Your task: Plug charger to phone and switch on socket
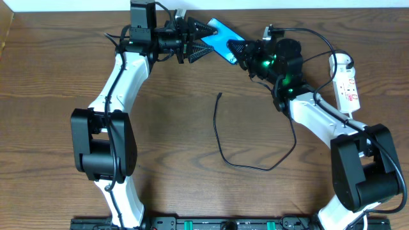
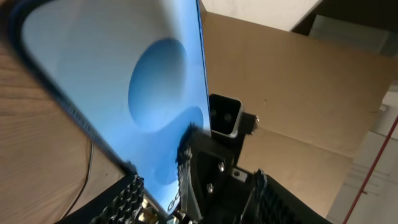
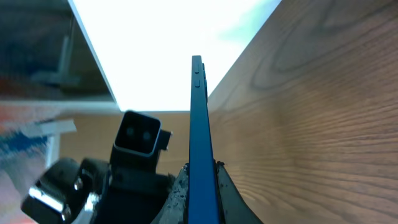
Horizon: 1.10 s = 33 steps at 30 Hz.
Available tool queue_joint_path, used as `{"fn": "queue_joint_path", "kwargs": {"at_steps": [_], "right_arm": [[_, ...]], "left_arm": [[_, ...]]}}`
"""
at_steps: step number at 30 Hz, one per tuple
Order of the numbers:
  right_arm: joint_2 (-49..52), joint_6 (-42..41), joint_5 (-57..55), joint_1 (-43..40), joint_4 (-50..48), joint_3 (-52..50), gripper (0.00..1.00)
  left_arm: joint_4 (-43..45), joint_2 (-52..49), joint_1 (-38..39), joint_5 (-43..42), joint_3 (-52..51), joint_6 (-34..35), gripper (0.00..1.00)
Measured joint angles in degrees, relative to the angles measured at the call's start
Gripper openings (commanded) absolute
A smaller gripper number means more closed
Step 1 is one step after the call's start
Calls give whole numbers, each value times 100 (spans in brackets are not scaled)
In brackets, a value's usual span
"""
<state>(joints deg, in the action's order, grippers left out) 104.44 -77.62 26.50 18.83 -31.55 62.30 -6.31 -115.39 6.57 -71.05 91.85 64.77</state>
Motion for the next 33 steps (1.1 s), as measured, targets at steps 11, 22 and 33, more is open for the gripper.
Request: {"fn": "queue_joint_path", "kwargs": {"at_steps": [11,22,33], "right_arm": [[-2,-535,-245,-372,-31,184,1],[-26,-1401,0,-39,26,289,1],[-52,-1714,-326,400,11,334,1]], "left_arm": [[146,0,0,-98,0,17,58],[780,0,0,195,0,4,57],[1005,0,-48,-48,-2,402,55]]}}
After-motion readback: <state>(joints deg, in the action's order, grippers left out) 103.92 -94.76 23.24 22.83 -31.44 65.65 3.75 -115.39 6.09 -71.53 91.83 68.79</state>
